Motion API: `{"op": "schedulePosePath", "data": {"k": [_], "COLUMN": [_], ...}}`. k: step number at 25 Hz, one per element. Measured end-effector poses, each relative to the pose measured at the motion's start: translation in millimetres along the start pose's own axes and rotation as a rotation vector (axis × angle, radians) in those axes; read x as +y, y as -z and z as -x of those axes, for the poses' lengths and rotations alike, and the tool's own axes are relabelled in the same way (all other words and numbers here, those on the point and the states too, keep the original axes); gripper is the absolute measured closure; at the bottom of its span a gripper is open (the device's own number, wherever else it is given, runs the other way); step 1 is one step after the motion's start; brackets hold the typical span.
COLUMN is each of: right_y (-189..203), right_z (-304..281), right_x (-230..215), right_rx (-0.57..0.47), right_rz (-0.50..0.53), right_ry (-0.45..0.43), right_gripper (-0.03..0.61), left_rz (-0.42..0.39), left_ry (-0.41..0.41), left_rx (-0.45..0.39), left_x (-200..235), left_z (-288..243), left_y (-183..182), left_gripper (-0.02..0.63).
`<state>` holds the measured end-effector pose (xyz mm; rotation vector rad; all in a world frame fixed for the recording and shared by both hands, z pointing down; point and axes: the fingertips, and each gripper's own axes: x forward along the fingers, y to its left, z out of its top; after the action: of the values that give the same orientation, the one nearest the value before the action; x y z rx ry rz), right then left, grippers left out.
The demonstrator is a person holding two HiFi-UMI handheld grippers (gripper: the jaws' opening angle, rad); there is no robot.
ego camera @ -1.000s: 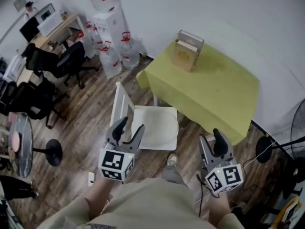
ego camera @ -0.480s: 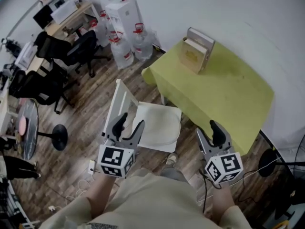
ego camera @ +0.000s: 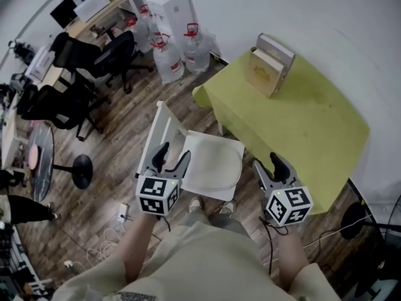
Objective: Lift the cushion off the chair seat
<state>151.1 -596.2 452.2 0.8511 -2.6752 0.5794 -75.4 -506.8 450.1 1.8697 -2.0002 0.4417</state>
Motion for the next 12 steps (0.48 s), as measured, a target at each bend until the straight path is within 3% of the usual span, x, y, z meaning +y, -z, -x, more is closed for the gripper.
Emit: {"op": "schedulePosePath", "data": {"k": [12], "right_y": [61], "right_z": [-58], "right_x": [-19], "right_rx": [0.127], "right_rz": [-0.097], "right_ry": [0.085], "right_gripper": [0.334], "left_rz": [0.036], "left_ry": [0.074], "left_rx": [0.149], "left_x": [50], "left_z": [-60], "left_y": [72], "left_gripper": [0.333]}}
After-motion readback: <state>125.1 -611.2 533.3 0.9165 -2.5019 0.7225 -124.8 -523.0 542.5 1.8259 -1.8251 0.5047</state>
